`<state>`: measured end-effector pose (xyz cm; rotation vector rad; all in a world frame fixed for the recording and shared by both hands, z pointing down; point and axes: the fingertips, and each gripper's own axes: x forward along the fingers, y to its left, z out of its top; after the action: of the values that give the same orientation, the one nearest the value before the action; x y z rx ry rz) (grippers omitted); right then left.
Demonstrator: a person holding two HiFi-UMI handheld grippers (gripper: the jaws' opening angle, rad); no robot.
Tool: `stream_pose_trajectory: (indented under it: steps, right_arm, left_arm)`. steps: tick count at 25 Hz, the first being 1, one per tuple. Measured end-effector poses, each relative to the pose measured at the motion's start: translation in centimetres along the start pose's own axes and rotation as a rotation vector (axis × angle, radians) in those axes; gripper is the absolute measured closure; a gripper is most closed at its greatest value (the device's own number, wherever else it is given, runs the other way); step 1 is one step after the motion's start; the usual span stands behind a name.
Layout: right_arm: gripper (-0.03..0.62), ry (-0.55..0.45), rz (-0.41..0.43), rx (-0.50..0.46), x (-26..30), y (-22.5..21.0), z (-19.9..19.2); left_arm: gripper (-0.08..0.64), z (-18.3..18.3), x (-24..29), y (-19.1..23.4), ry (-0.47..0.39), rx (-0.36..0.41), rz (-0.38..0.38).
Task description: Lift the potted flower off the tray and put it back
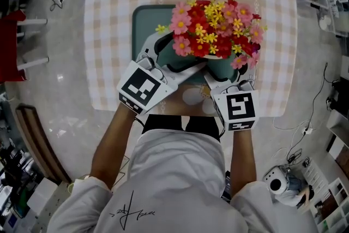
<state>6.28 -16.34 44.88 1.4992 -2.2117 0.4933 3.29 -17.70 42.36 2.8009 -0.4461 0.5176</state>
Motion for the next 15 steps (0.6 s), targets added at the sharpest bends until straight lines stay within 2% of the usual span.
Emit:
stream_pose_trajectory:
  steps: [2,7,15]
  right_arm:
    - [0.172,-0.007,0.005,-0.010,-1.2,0.6,-0.3]
    - [0.172,-0.009,0.017,-0.025,-1.1,-0.2,0.8]
    - [0.172,-0.020,0.047,-0.054,-3.6,1.0,0.9]
  left_arm:
    - [0.184,-0.1,-0.6,-1.3,-0.004,0.004,0.010]
    - [0.184,1.1,-0.3,-0.9,-0.003,0.008,0.030]
    - [0.184,1.3,-1.8,-3.2,-0.023,-0.014,0.063]
